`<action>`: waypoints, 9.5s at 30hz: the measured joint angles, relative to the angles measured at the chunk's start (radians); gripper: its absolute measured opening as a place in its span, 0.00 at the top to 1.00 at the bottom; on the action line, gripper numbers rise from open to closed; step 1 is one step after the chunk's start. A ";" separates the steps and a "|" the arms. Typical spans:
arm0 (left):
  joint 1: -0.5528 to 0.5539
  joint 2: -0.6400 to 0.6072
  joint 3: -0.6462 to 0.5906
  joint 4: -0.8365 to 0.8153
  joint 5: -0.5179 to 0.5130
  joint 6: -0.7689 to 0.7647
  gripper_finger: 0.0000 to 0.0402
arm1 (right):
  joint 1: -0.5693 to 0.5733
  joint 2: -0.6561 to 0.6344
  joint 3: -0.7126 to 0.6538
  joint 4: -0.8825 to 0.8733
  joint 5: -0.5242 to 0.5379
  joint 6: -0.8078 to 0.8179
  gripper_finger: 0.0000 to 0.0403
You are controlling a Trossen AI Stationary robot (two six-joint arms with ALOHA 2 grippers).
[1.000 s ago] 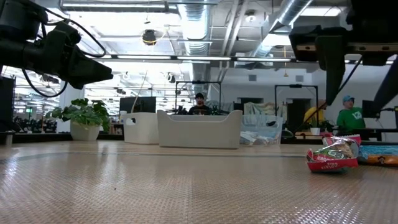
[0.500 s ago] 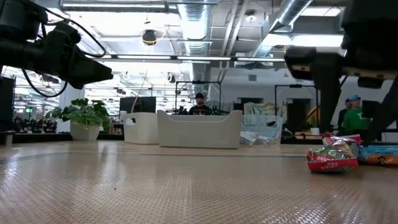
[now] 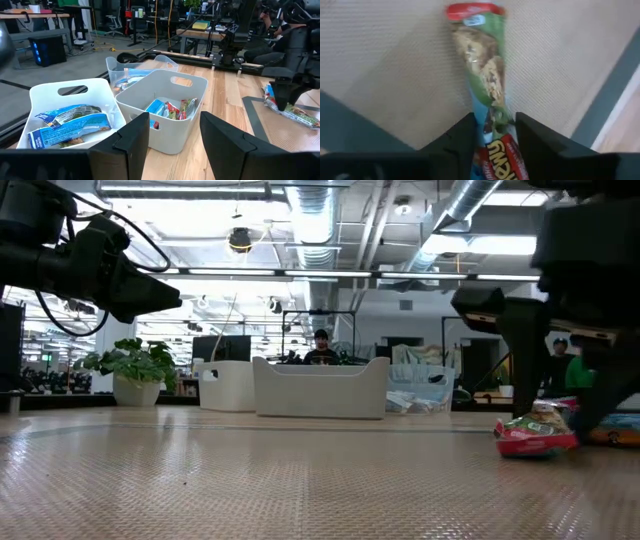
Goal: Pick and place Granola Bars by type
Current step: Put the red granola bar into the gray bin, then put the yellow granola bar into the transparent bin, then return to Home Position
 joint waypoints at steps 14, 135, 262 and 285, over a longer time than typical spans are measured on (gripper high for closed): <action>0.000 0.000 0.000 0.000 0.000 0.000 0.58 | -0.006 0.001 -0.001 0.135 0.006 0.007 0.96; 0.000 0.000 0.000 0.000 0.000 0.000 0.58 | -0.088 -0.072 -0.011 -0.392 -0.316 1.002 0.50; 0.000 0.000 0.000 0.000 0.000 0.000 0.58 | -0.480 -0.858 -0.467 0.332 -0.105 0.180 0.44; 0.000 0.000 0.000 0.000 0.000 0.000 0.58 | -0.346 -1.464 -0.819 0.455 -0.290 0.160 0.45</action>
